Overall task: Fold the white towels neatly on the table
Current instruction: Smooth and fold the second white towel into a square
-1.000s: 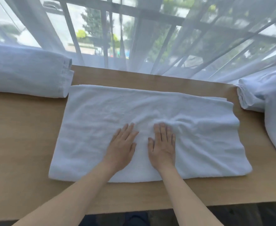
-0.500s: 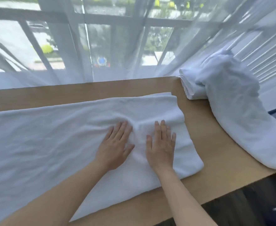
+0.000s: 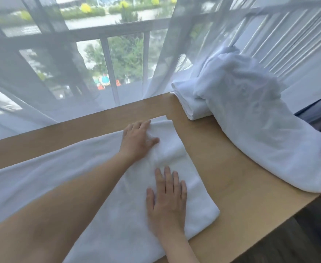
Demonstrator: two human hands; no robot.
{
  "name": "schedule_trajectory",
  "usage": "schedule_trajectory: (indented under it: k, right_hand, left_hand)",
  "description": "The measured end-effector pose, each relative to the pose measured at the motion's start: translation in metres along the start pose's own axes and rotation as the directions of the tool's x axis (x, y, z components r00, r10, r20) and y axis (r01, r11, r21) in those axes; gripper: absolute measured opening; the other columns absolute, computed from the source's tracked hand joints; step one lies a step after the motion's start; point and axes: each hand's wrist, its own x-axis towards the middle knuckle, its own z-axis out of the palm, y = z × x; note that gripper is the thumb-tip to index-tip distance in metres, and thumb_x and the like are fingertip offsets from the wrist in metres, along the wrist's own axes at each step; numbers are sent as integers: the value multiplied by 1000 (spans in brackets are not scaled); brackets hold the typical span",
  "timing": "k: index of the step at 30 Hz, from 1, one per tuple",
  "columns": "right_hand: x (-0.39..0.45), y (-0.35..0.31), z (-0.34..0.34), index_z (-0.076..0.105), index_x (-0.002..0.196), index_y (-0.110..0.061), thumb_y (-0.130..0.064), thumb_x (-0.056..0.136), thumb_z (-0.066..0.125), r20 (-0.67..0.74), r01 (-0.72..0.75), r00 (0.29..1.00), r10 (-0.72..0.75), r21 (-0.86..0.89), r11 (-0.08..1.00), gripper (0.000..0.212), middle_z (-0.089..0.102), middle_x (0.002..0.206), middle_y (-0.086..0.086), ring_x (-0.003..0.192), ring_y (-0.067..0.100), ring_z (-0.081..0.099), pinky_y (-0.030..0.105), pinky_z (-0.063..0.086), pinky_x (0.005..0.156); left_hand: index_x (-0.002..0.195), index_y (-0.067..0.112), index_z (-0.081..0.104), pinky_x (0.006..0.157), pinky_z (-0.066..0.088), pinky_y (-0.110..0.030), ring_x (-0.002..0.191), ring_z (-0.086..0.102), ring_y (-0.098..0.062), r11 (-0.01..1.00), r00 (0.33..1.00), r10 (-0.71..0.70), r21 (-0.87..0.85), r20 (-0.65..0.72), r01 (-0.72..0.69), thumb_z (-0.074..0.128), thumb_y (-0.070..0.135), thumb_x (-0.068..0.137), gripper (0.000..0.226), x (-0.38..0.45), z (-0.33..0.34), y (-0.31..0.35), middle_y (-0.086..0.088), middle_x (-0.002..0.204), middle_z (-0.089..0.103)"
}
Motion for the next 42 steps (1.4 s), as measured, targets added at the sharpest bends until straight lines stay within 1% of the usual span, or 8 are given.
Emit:
schedule_trajectory:
  k: [3,8,15,20,27,30,34,42]
  right_hand:
    - [8,11,-4,55,143,-19,-41,99,37,-50,2,999,0,23,1000,53,49,151,8,139,30,46,48,27,111]
    - [18,35,-4,48,148,-18,-38,101,36,-94,31,995,-27,42,999,52,40,157,8,149,28,30,54,26,117]
    - [18,40,3,30,156,-29,-48,101,33,0,-12,1000,12,-19,1000,58,23,165,2,154,25,13,58,19,118]
    - [17,41,-2,17,159,-35,-53,101,24,52,-61,997,65,-83,995,61,10,168,-4,154,31,5,62,13,119]
    - [21,28,-9,30,155,-30,-54,100,19,96,-133,986,136,-36,990,61,22,165,0,153,31,11,61,12,119]
    - [20,-5,-6,33,154,-26,-49,102,29,44,46,998,-48,49,998,57,24,164,3,154,31,9,61,9,120]
    - [7,-58,15,26,157,-29,-39,105,32,56,402,910,-411,122,907,54,14,167,0,155,24,5,57,10,121]
    - [5,-78,27,14,159,-34,-46,102,28,166,356,921,-352,5,934,60,4,168,-4,155,17,-5,51,8,123]
  left_hand:
    - [122,22,63,102,27,-37,122,48,-29,999,995,-11,-54,-101,6,68,43,90,38,22,-2,12,-4,121,60]
    - [97,19,65,92,37,-38,104,54,-28,992,952,-39,-126,-303,1,64,37,94,19,39,-8,8,-3,102,62]
    - [107,18,66,97,34,-35,109,49,-29,992,968,-93,-102,-232,71,58,37,98,23,49,6,3,-5,107,56]
    - [135,14,56,116,23,-34,139,36,-26,974,975,-50,-225,-217,0,52,28,103,36,25,-8,16,-7,143,49]
    - [148,25,44,124,11,-46,154,16,-23,968,958,-214,89,-188,234,29,46,100,55,-152,-22,-30,0,163,28]
    - [156,23,34,123,13,-51,154,14,-29,902,920,-357,197,-162,384,23,51,97,66,-202,-26,-69,0,166,19]
    - [160,22,18,124,8,-51,155,5,-30,902,944,-309,282,-112,328,21,50,98,68,-204,-18,-83,-2,168,7]
    - [160,22,9,124,1,-48,155,-1,-24,915,954,-270,272,-132,296,14,43,101,63,-201,-13,-92,-1,168,0]
